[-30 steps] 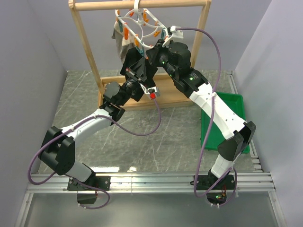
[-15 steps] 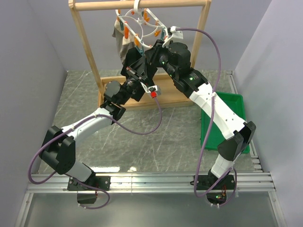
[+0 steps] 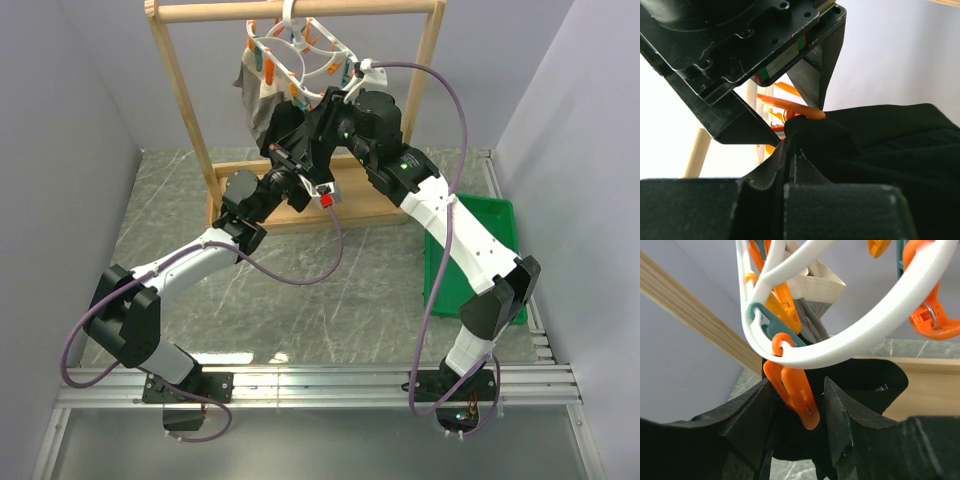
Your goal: Clip the underwear to the hanger
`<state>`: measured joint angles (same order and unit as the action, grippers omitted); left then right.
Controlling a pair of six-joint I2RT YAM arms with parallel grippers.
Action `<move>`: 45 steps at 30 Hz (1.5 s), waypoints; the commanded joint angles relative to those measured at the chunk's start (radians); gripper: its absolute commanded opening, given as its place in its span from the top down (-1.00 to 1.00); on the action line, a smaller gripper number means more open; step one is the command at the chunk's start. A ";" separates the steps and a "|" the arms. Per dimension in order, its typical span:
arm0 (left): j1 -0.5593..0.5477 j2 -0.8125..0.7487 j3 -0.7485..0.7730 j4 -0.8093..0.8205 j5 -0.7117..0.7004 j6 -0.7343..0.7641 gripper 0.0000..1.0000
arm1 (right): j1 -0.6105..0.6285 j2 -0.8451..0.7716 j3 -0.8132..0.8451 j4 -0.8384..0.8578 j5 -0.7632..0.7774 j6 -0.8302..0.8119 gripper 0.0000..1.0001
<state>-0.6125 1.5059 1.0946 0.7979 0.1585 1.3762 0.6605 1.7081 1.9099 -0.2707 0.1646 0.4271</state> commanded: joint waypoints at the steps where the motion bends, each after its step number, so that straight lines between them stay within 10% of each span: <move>1: -0.004 0.007 0.048 0.058 -0.016 0.012 0.99 | 0.018 0.010 -0.018 -0.099 -0.059 0.009 -0.08; 9: -0.004 0.008 0.060 0.034 -0.020 0.003 0.97 | 0.011 0.002 -0.025 -0.094 -0.066 0.010 -0.12; 17: -0.004 -0.056 0.045 -0.071 0.009 -0.084 -0.05 | -0.019 -0.008 -0.026 -0.091 -0.071 -0.005 -0.11; 26: 0.003 -0.202 -0.022 -0.287 0.012 -0.258 -0.28 | -0.085 -0.024 -0.060 -0.087 -0.085 -0.051 -0.04; 45: 0.355 -0.098 0.428 -0.756 0.381 -1.345 -0.20 | -0.193 -0.056 -0.126 0.033 -0.161 -0.211 -0.15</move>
<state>-0.2783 1.3670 1.4208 0.0746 0.4175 0.2691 0.4820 1.7046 1.8027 -0.3065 0.0399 0.2665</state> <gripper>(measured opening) 0.605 0.564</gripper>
